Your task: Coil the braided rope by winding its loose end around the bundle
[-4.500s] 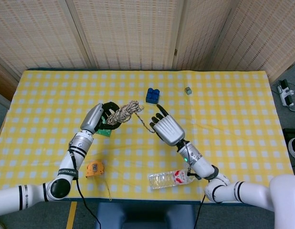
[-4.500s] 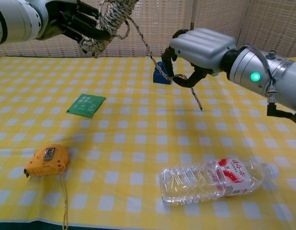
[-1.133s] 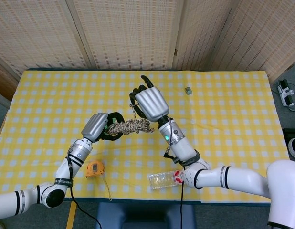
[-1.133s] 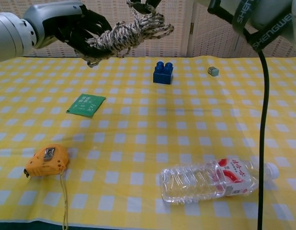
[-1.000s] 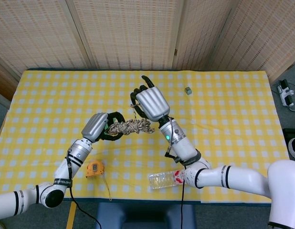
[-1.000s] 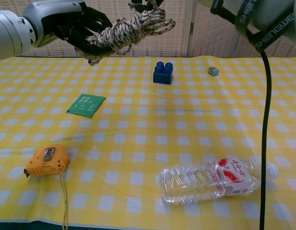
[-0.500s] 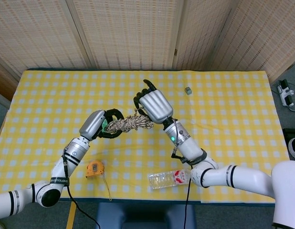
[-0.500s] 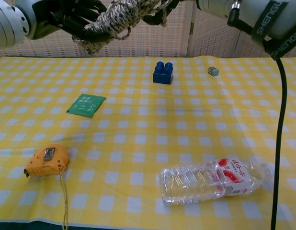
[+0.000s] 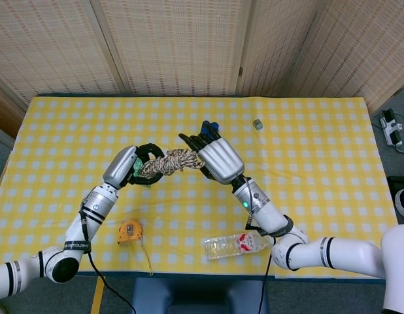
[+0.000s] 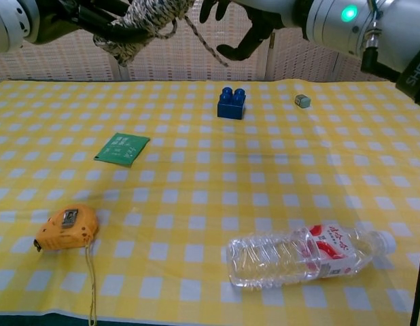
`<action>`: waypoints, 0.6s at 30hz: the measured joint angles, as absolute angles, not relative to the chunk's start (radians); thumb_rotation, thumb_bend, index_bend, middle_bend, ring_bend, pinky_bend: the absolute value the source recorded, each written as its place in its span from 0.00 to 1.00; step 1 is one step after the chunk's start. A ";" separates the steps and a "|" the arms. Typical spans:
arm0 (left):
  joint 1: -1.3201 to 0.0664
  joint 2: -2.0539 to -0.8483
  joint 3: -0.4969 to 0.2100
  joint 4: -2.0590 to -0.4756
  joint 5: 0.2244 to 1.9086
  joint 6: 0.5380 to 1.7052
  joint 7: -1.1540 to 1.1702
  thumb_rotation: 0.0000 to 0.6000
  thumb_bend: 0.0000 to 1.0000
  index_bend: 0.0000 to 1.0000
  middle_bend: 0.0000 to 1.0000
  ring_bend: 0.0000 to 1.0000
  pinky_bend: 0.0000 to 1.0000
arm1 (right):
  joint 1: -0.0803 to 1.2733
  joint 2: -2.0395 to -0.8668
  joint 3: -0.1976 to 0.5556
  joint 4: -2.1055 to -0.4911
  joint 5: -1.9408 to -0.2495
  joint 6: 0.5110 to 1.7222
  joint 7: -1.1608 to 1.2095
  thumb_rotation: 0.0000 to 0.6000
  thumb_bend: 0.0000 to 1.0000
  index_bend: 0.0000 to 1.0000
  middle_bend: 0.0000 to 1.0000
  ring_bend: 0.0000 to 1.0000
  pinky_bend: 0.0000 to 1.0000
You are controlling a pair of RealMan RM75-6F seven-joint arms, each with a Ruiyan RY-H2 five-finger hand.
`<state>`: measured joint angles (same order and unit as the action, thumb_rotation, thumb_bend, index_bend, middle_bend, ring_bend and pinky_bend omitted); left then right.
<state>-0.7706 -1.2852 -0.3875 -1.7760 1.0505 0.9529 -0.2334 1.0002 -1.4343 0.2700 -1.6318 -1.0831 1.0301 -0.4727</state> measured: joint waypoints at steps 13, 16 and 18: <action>-0.760 -1.268 -0.375 -1.776 1.022 0.974 -0.188 1.00 0.63 0.71 0.75 0.69 0.57 | 0.814 -1.277 0.158 -1.851 -1.192 1.218 -0.521 1.00 0.50 0.00 0.00 0.08 0.00; -0.758 -1.267 -0.373 -1.777 1.023 0.979 -0.184 1.00 0.63 0.71 0.75 0.69 0.57 | 0.747 -1.225 0.115 -1.899 -1.244 1.274 -0.505 1.00 0.50 0.00 0.01 0.09 0.00; -0.756 -1.267 -0.371 -1.777 1.025 0.986 -0.177 1.00 0.62 0.71 0.75 0.69 0.57 | 0.704 -1.195 0.086 -1.922 -1.273 1.307 -0.503 1.00 0.50 0.00 0.01 0.09 0.00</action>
<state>-0.7562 -1.2666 -0.3713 -1.7767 1.0251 0.9858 -0.1772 0.7041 -1.1955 0.0855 -1.9217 -1.2732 1.3066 -0.5027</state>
